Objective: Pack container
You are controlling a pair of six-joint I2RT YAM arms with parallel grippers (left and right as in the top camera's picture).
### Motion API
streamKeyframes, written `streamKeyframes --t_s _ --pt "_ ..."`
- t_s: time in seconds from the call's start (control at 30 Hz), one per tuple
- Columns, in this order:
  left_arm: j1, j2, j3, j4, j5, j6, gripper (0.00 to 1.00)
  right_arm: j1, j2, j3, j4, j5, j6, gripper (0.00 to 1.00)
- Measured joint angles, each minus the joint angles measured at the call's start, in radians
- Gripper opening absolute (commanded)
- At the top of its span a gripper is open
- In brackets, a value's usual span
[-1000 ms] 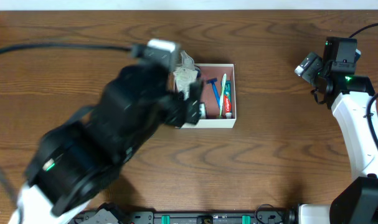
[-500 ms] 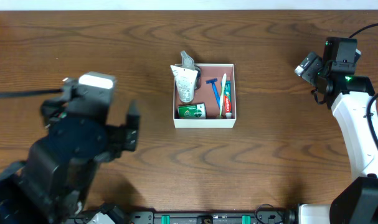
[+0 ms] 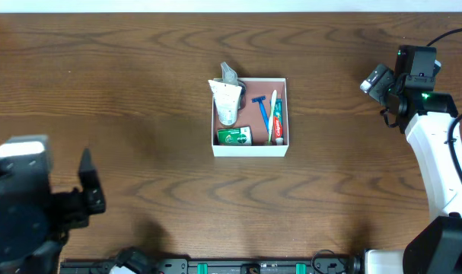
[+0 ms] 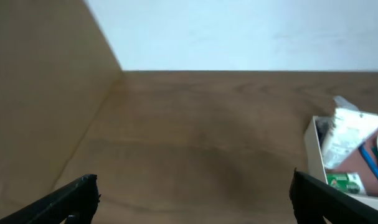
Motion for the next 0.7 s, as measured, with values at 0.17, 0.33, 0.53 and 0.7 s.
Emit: streamKeyframes --t_s 0.17,0.33,0.53,0.7 --pt "0.142 -0.105 -0.142 0.141 0.104 0.0 0.98 0.0 0.0 0.0 0.0 0.0 0.0 0.99" --pt "0.251 -0.237 -0.393 0.35 0.206 -0.003 0.98 0.0 0.0 0.0 0.0 0.0 0.0 0.99" --pt "0.374 -0.399 -0.808 0.769 0.333 0.002 0.98 0.0 0.0 0.0 0.001 0.0 0.0 0.99" --pt "0.454 -0.536 -1.149 1.097 0.467 0.015 0.98 0.0 0.0 0.0 0.0 0.0 0.0 0.99"
